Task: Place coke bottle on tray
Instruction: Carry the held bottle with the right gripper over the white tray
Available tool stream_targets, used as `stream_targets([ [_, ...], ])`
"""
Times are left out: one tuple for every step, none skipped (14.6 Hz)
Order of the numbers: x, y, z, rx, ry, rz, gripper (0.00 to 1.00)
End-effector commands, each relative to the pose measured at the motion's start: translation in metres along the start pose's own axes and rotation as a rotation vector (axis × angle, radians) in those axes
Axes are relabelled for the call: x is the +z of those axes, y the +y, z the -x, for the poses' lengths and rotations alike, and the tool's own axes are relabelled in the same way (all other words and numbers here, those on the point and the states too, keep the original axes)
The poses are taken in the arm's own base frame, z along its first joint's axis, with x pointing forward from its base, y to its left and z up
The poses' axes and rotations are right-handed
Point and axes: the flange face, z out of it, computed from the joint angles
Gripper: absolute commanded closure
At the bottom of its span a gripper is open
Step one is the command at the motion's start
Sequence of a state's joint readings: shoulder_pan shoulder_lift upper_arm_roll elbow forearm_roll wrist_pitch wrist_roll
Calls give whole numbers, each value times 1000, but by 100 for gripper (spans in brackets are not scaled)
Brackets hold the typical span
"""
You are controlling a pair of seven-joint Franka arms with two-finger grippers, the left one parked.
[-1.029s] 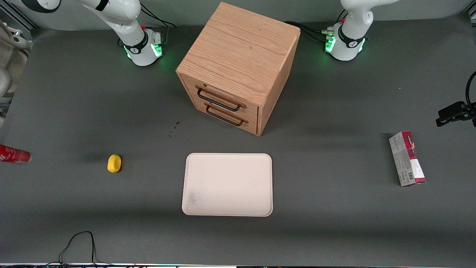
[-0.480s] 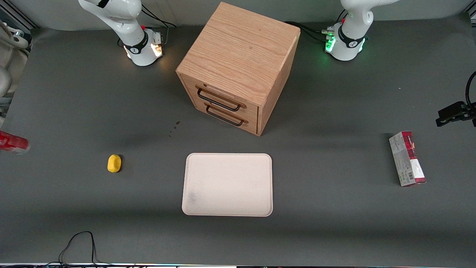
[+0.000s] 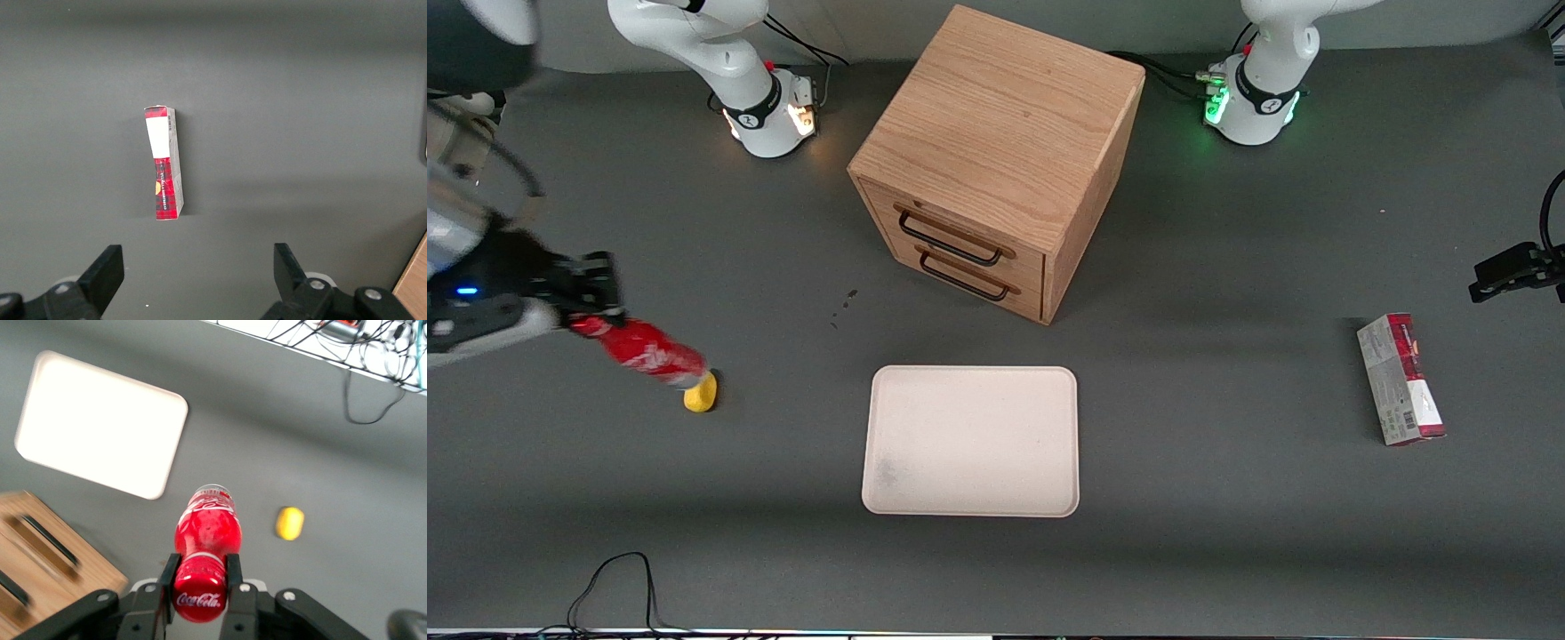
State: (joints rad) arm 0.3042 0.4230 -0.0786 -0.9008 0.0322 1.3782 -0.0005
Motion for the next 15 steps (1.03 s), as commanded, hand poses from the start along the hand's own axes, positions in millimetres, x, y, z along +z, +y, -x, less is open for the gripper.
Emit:
stream_targets([
  [14,-88,-9,96,25,7,100],
  [19,-112,-9,118,34,3,100],
  [21,-136,-7,126,43,-2,100],
  [23,-154,-5,131,43,-5,100],
  [24,-166,-4,131,51,-7,100],
  [24,-170,-4,129,58,-12,100],
  [27,-170,-7,130,63,-12,100],
  [38,-168,-13,135,62,-5,100],
  [55,-163,-23,143,55,0,100],
  [72,-155,-34,152,57,7,100],
  [92,-145,-46,166,52,11,100],
  [111,-138,-55,177,48,15,100],
  [128,-134,-63,184,46,19,100],
  [146,-136,-69,182,42,22,100],
  [162,-136,-74,184,41,24,100],
])
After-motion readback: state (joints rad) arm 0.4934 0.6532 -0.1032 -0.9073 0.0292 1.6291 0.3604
